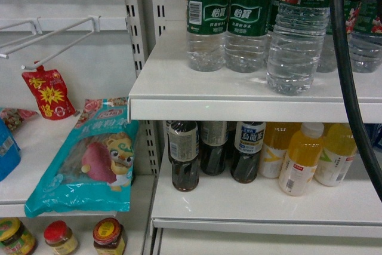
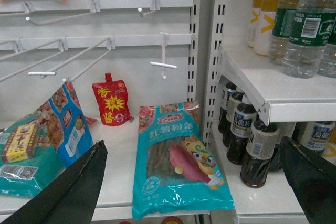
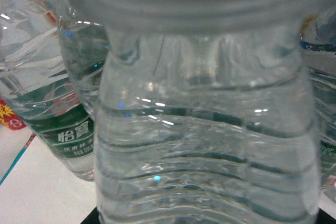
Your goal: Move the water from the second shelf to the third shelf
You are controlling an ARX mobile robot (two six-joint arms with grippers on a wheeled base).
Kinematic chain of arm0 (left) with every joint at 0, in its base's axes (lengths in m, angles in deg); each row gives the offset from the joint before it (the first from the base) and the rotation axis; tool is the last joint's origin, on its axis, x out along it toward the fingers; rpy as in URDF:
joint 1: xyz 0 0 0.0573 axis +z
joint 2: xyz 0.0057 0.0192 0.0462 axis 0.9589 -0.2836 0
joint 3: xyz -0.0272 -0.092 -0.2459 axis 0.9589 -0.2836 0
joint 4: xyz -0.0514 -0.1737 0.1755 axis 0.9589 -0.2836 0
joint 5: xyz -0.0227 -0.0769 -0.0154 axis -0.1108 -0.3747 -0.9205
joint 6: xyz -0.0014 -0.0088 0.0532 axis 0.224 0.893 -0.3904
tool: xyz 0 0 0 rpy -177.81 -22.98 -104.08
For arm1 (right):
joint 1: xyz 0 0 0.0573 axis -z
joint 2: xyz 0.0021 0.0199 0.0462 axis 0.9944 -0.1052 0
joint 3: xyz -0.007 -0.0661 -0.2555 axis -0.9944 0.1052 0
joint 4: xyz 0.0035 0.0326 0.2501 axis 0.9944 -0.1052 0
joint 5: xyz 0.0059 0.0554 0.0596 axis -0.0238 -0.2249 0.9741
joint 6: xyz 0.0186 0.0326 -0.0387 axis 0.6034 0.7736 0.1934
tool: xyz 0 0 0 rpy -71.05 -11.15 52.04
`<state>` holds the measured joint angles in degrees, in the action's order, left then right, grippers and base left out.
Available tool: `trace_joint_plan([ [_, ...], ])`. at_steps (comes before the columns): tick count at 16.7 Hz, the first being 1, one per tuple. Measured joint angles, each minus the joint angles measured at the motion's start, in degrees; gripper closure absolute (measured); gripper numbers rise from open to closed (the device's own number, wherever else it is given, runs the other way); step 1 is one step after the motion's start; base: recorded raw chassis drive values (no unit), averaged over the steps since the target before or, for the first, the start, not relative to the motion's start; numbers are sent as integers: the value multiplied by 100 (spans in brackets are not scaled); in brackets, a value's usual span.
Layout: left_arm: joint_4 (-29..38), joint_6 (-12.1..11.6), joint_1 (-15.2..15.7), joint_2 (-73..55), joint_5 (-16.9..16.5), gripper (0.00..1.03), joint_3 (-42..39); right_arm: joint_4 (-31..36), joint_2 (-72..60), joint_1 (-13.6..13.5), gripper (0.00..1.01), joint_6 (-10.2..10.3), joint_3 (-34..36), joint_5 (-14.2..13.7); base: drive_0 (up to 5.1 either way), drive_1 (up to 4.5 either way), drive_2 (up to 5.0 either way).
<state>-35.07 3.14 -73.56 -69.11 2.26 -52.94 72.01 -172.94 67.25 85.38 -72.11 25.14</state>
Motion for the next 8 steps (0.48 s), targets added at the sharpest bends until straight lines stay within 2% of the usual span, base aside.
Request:
trace_joint_plan([
  [4, 0, -2, 0, 0, 0, 5, -2, 0, -101, 136, 59, 98, -85, -59, 0, 0, 0],
  [8, 0, 0, 0, 0, 0, 5, 0, 22, -103, 136, 59, 81, -87, -96, 0, 0, 0],
])
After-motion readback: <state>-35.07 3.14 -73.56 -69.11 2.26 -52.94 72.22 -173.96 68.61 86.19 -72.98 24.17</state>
